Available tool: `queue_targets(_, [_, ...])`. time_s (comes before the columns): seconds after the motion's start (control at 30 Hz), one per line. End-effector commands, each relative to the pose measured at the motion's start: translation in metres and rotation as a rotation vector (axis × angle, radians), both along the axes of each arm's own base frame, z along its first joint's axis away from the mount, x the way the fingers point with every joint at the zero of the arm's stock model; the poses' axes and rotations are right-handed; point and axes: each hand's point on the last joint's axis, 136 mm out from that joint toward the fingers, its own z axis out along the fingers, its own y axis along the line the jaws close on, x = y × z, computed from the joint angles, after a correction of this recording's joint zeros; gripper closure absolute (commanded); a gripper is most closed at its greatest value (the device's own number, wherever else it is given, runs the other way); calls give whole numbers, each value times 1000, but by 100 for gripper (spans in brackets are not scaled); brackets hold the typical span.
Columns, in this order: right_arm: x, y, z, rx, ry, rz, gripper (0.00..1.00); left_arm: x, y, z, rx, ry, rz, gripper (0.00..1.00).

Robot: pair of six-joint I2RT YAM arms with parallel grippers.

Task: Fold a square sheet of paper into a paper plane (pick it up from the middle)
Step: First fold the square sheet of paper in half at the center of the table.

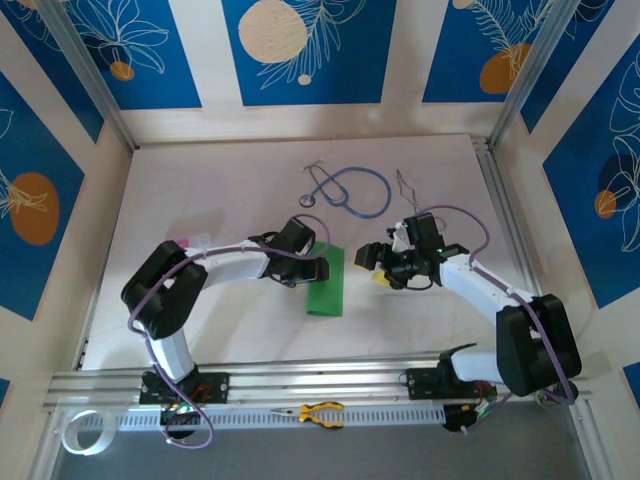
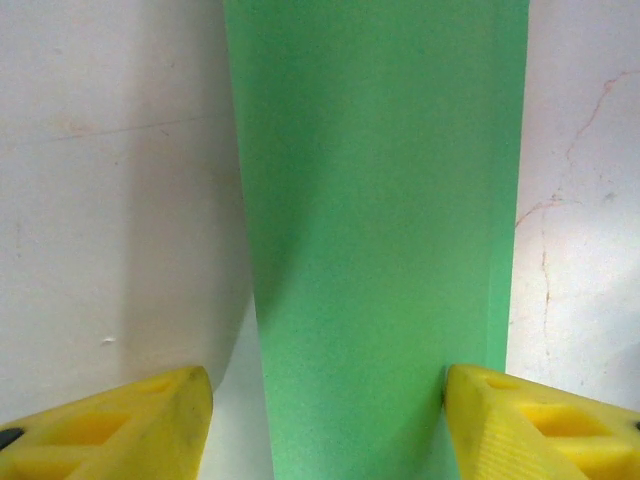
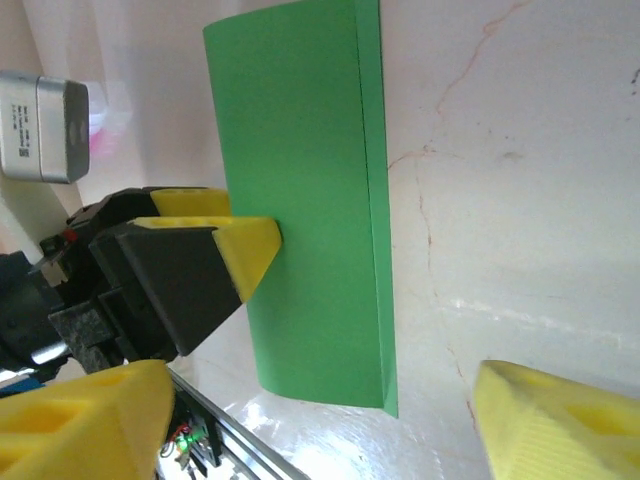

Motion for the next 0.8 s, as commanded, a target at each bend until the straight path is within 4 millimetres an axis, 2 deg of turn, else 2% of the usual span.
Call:
queue_targets(0.0, [-4,7,-3,29,21,22,28,0,-2,-2,5,20,-44,35])
queue_targets(0.27, [-4,12,-13,35,67,32,48,-3,-2,-6,24,46,-71,34])
queue_targets(0.53, [-2,27,-20,94,105,59,81,-10,-3,-15,12,78,-67,32])
queue_targets(0.77, [0,24,-36,39,150,18,85,-11,-3,-19,20,85,-76,31])
